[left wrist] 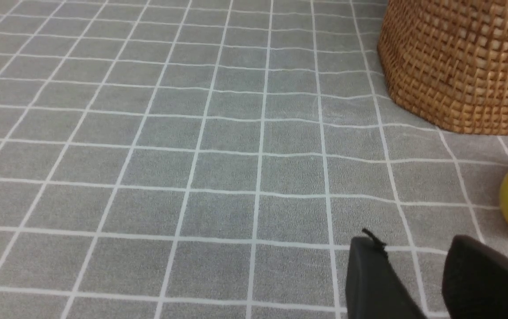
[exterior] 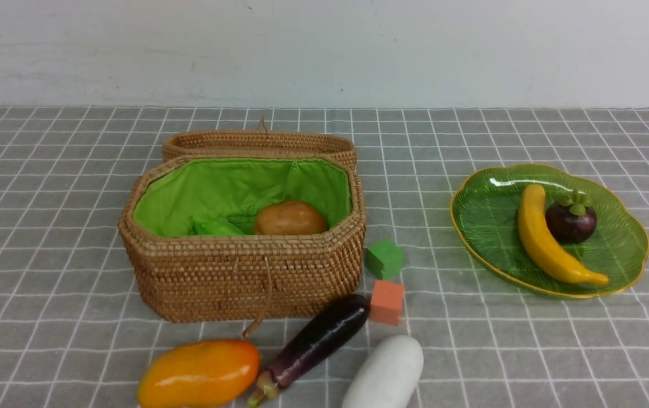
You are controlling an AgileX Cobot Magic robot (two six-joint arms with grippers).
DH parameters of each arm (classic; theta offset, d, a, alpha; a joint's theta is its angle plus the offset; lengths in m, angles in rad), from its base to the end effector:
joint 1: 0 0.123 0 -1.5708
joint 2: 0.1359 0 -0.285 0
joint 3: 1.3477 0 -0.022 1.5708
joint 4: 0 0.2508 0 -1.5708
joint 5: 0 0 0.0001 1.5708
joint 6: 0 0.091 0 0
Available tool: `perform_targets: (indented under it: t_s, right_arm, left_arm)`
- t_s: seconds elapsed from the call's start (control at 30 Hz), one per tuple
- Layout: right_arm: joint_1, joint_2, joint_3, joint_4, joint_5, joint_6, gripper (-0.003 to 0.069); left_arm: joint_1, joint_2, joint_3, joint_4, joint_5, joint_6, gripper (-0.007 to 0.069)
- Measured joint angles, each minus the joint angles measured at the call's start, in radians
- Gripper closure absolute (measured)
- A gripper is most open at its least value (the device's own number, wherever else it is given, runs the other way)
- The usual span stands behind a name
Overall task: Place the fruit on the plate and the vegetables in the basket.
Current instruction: Grab the mango with your left arm and place it on the right plate
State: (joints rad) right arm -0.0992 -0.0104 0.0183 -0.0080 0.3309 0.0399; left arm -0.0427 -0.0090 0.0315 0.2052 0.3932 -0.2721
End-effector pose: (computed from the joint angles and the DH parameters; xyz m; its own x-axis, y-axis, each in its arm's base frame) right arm 0.0533 -0.0055 0.1777 -0.2443 0.0568 -0.9680 0.1095 0.9935 0.0307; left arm 0.0525 0.0049 0.1685 -0.3116 -0.0686 -0.9477 -0.0572 0.9969 -0.0533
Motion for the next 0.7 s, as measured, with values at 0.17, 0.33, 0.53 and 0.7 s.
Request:
perform_targets:
  t_s: [0.17, 0.33, 0.53, 0.7]
  right_arm:
    - [0.015, 0.000, 0.005, 0.000, 0.021, 0.008, 0.0666]
    - [0.018, 0.000, 0.004, 0.000, 0.032, 0.010, 0.0662]
    - [0.018, 0.000, 0.004, 0.000, 0.033, 0.011, 0.0655]
    - [0.018, 0.000, 0.004, 0.000, 0.034, 0.011, 0.0656]
  left_arm:
    - [0.000, 0.000, 0.000, 0.000, 0.000, 0.000, 0.0386]
    - [0.000, 0.000, 0.000, 0.000, 0.000, 0.000, 0.0386]
    - [0.000, 0.000, 0.000, 0.000, 0.000, 0.000, 0.0386]
    - [0.000, 0.000, 0.000, 0.000, 0.000, 0.000, 0.0386]
